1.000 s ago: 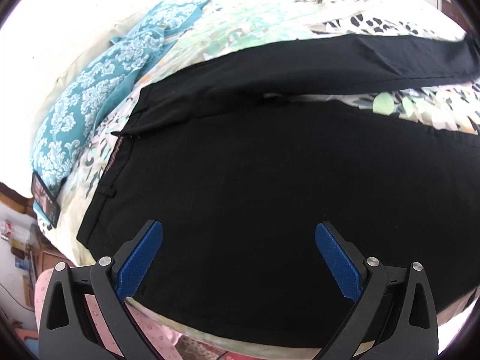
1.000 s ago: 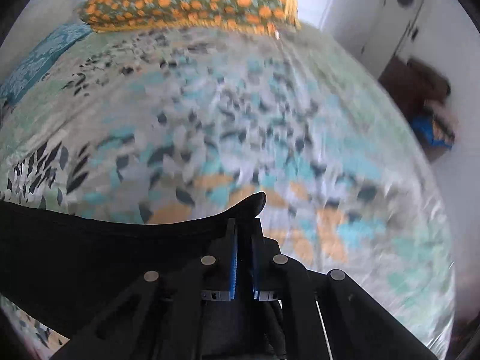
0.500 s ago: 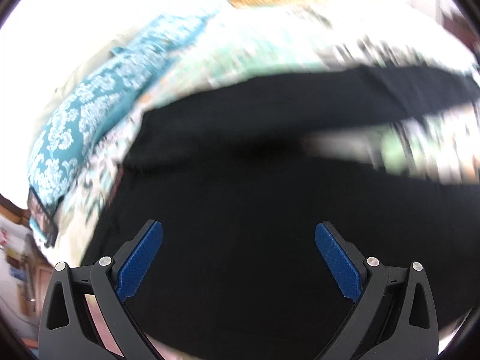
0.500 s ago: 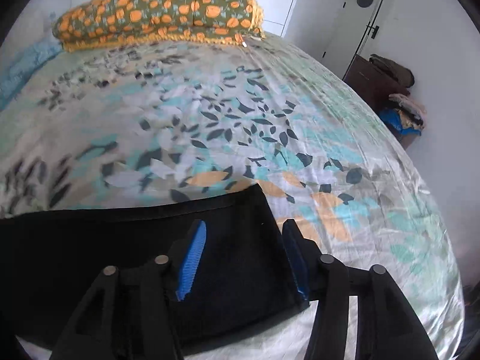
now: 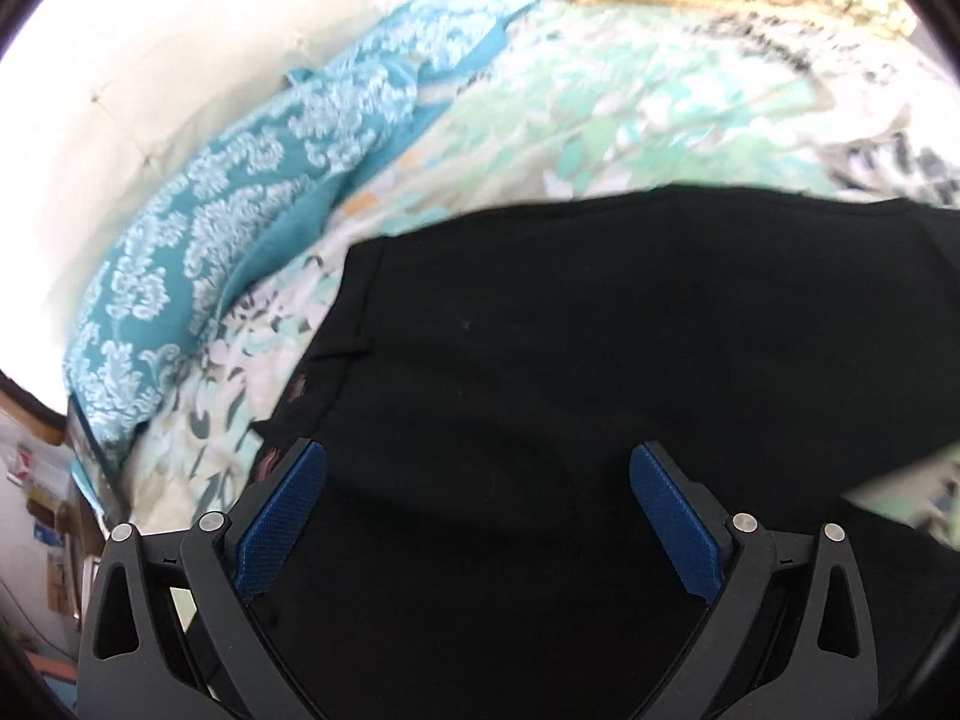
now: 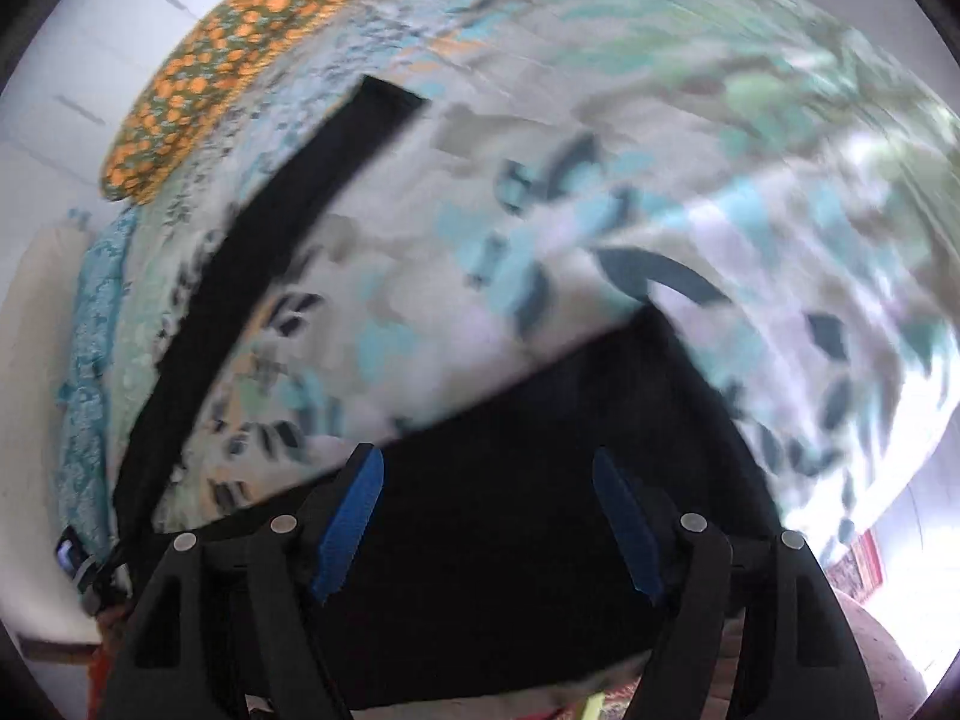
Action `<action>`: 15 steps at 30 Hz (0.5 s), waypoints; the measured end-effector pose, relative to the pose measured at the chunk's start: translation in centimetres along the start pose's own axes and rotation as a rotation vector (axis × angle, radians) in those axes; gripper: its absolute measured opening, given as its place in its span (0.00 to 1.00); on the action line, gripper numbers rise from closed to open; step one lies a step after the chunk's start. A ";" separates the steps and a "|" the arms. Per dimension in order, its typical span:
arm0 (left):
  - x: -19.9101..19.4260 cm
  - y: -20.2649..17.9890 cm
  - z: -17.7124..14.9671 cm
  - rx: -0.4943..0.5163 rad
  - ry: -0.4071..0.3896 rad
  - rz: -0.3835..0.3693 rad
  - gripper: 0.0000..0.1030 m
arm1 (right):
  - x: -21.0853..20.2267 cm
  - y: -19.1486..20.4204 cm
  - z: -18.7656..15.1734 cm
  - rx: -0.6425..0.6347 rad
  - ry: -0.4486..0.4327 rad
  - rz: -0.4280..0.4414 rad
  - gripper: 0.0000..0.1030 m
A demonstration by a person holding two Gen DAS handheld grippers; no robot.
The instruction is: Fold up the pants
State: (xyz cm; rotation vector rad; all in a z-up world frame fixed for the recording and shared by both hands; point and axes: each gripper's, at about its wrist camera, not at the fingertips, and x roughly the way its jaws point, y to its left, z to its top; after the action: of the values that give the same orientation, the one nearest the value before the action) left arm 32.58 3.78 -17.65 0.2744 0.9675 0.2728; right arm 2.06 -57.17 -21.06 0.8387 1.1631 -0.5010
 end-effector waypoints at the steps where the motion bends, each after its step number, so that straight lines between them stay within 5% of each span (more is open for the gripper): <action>1: -1.0 -0.1 -0.2 0.010 -0.009 -0.021 0.99 | 0.0 -1.7 0.1 0.075 -0.015 0.030 0.60; 3: -3.8 0.1 -1.4 0.024 -0.025 -0.062 0.99 | -1.3 -2.5 0.3 0.149 -0.072 0.055 0.58; 5: -6.3 0.1 -3.3 0.029 -0.006 -0.132 0.99 | -3.0 -0.5 0.0 0.070 -0.134 -0.061 0.60; 9: -9.1 -1.1 -7.9 0.056 0.094 -0.251 0.99 | -4.1 4.0 -3.1 -0.050 -0.113 0.074 0.68; 15: -7.4 -3.6 -12.5 0.170 0.259 -0.138 1.00 | 0.5 8.6 -10.0 -0.217 -0.006 0.076 0.70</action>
State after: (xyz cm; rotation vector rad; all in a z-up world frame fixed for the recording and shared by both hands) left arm 18.52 -0.80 -19.97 0.3316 1.2627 0.1001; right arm 2.56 -44.00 -20.45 0.6900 1.1528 -0.3078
